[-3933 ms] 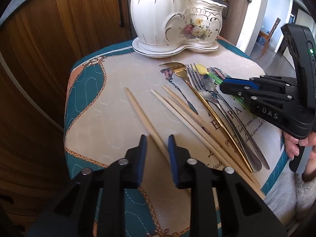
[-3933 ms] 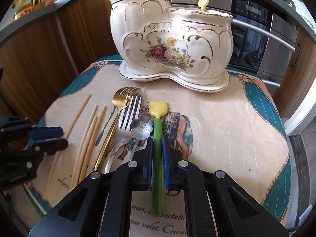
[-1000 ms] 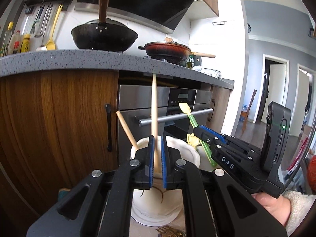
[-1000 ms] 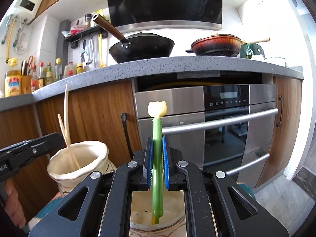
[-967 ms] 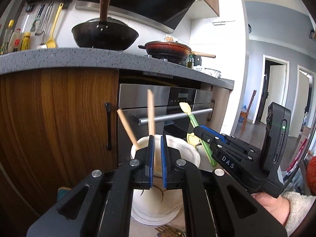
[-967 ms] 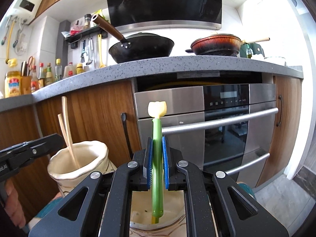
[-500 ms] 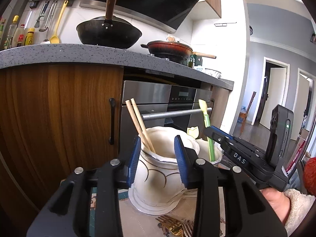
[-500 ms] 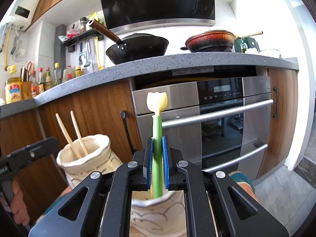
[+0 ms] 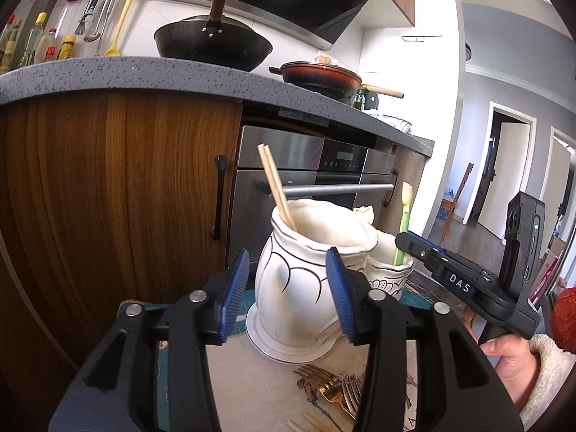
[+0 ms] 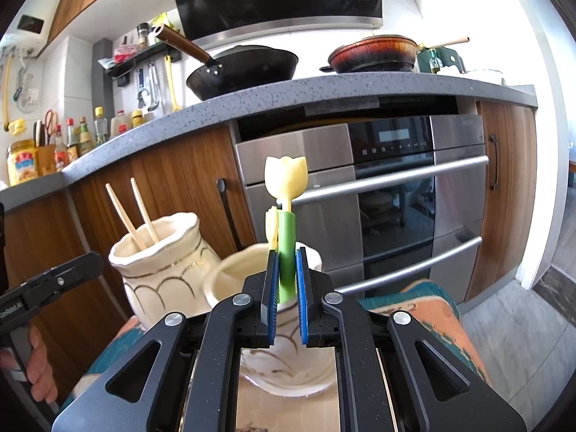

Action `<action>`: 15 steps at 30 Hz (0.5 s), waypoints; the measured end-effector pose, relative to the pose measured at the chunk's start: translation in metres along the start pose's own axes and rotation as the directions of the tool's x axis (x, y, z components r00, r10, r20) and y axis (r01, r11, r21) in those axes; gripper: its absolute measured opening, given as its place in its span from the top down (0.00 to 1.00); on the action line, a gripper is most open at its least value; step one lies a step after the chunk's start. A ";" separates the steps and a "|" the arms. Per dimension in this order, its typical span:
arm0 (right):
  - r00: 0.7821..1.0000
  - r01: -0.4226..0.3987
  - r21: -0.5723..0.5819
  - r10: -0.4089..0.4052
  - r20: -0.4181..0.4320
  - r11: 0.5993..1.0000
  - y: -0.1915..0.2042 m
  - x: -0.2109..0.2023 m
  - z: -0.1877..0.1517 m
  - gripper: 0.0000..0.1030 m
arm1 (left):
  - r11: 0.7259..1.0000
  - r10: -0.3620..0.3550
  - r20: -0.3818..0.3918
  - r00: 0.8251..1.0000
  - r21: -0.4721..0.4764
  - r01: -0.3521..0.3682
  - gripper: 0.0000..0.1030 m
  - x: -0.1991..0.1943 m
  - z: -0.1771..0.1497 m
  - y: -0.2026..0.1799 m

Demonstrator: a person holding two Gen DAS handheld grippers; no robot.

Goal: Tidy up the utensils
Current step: 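Drop chopstick into tall vase with left gripper while right drops green utensil into cup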

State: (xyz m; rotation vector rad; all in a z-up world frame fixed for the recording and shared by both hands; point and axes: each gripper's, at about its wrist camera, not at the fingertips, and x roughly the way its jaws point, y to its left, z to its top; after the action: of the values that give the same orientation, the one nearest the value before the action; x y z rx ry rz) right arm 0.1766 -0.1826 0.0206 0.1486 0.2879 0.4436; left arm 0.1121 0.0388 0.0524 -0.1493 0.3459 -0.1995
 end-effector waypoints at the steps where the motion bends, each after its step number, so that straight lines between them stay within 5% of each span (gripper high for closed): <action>1: 1.000 0.003 -0.001 -0.003 0.000 1.000 0.000 0.000 0.000 0.90 | 1.000 0.000 0.000 1.000 -0.003 0.000 0.51 0.000 0.000 0.000; 10: 1.000 0.009 0.033 -0.009 0.009 0.999 -0.007 -0.003 0.003 0.77 | 1.000 0.006 0.000 1.000 -0.008 -0.006 0.42 0.000 -0.002 0.001; 15: 1.000 0.020 0.040 -0.021 0.020 0.999 -0.009 -0.009 0.003 0.60 | 1.000 0.028 0.024 0.999 -0.014 -0.028 0.24 -0.004 -0.001 0.002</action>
State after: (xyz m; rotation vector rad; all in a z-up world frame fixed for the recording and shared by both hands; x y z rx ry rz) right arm 0.1730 -0.1950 0.0239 0.1886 0.2779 0.4156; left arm 0.1081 0.0420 0.0524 -0.1601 0.3256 -0.1676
